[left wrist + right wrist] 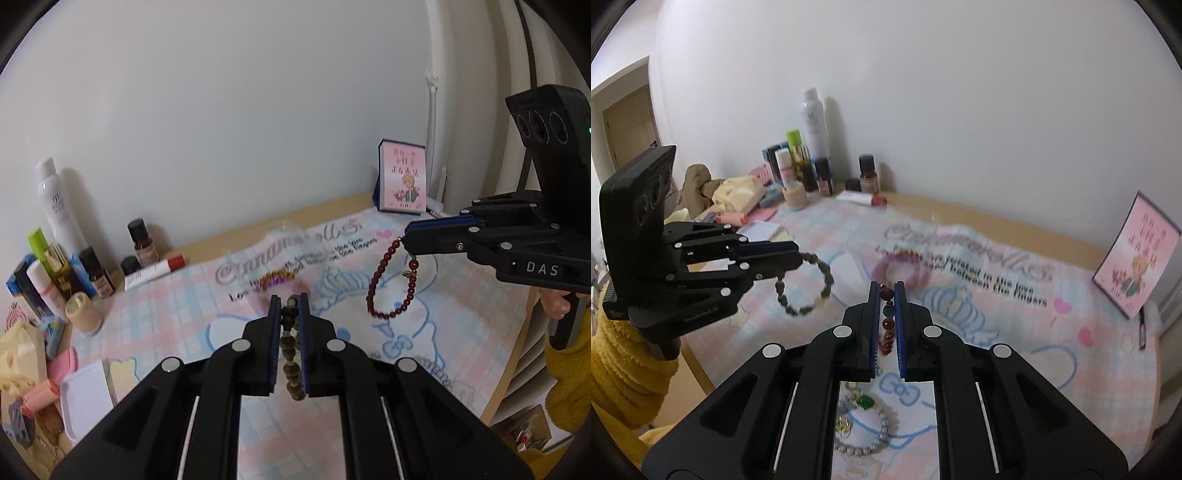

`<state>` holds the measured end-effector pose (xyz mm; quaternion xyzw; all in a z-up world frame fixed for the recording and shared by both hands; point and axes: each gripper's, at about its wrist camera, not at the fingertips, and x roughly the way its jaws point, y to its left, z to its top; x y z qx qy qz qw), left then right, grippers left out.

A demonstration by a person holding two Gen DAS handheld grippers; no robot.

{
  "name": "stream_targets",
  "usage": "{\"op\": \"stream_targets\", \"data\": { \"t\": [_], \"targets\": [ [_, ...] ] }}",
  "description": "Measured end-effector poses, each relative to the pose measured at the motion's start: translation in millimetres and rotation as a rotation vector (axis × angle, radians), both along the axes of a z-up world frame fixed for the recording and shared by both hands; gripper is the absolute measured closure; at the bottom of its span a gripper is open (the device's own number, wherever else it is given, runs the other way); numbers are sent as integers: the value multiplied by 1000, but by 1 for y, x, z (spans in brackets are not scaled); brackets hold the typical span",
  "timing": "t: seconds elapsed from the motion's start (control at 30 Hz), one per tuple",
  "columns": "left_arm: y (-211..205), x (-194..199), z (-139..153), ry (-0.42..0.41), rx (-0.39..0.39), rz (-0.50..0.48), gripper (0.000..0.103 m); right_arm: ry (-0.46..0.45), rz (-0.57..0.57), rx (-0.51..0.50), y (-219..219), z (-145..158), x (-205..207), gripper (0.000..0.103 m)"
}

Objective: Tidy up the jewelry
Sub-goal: 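Lift both bracelets over the clear box and release them inside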

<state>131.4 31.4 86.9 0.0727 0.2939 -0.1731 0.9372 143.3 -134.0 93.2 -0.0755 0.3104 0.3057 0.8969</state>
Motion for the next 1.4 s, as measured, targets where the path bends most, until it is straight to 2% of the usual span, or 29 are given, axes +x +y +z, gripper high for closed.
{"op": "stream_targets", "data": {
  "t": [0.23, 0.47, 0.57, 0.67, 1.0, 1.4],
  "targets": [
    [9, 15, 26, -65, -66, 10, 94, -48, -14, 62, 5, 23, 13, 95],
    [13, 57, 38, -36, -132, 17, 94, -62, -28, 77, 20, 36, 39, 95],
    [13, 74, 33, 0, -160, -5, 94, -68, -50, 57, 26, 32, 50, 95],
    [12, 87, 23, 25, -169, 10, 94, -30, -65, 39, 33, 18, 66, 95],
    [10, 107, -17, 114, -128, 20, 94, 67, -52, 16, 41, -19, 86, 95],
    [5, 115, -34, 159, -97, 21, 94, 107, -39, -25, 45, -39, 91, 95]
  ]
}}
